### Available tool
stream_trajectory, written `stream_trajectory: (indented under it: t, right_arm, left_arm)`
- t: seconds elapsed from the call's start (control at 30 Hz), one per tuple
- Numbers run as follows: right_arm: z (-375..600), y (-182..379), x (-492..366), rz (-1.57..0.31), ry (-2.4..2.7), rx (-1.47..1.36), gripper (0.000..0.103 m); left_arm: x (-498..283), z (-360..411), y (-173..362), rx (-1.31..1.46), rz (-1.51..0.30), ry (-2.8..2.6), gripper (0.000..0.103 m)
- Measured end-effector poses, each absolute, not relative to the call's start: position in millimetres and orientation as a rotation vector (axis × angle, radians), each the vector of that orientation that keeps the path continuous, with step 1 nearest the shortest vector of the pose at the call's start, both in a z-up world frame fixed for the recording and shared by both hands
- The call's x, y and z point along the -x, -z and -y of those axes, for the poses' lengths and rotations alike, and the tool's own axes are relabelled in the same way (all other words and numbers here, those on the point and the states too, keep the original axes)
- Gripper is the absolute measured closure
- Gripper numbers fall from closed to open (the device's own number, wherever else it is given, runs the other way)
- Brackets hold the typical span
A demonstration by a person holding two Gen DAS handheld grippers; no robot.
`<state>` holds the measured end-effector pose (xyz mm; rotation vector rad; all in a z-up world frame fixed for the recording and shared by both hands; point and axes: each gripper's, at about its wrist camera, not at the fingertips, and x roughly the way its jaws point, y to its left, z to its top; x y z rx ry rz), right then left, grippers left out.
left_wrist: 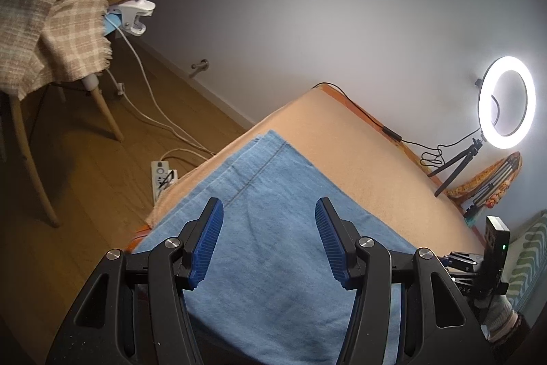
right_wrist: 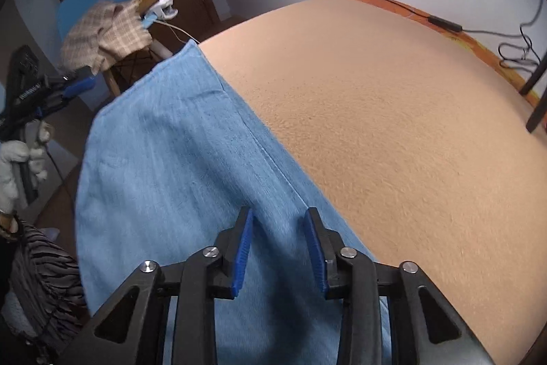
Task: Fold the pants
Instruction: 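Open the right gripper and hold both grippers above the folded jeans, then lower the left gripper onto the jeans hem edge and pinch it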
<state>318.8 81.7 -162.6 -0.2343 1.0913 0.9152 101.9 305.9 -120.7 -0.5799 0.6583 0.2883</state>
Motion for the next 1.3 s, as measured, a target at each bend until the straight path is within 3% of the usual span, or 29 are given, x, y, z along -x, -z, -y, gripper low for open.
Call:
stream_trajectory:
  t: [0.07, 0.23, 0.47, 0.57, 0.63, 0.73, 0.8, 0.87, 1.3]
  right_arm:
    - [-90, 160, -314, -1.086, -0.931, 0.279, 0.099]
    - [-100, 139, -299, -0.909, -0.85, 0.454, 0.101]
    - [-101, 158, -305, -0.993, -0.831, 0.455, 0.099]
    - [-95, 153, -306, -1.002, -0.778, 0.43, 0.074]
    - [-85, 144, -302, -0.992, -0.783, 0.394, 0.075]
    - [-63, 127, -287, -0.969, -0.79, 0.314, 0.068]
    - [-48, 120, -274, -0.964, -0.805, 0.267, 0.055]
    - [-33, 113, -258, -0.951, -0.808, 0.231, 0.049]
    - [40, 91, -211, -0.928, -0.773, -0.031, 0.044]
  left_arm:
    - [-100, -314, 127, 0.606, -0.668, -0.296, 0.048]
    - [-90, -331, 141, 0.699, -0.686, -0.306, 0.048]
    - [-71, -347, 155, 0.819, -0.7, -0.323, 0.042]
    - [-62, -357, 165, 0.912, -0.709, -0.342, 0.042]
    - [-54, -361, 171, 0.964, -0.701, -0.358, 0.042]
    - [-44, -363, 177, 1.011, -0.69, -0.377, 0.041]
    - [-38, -364, 184, 1.051, -0.692, -0.377, 0.041]
    - [-36, -365, 191, 1.092, -0.701, -0.38, 0.041]
    - [-33, -366, 215, 1.283, -0.64, -0.348, 0.041]
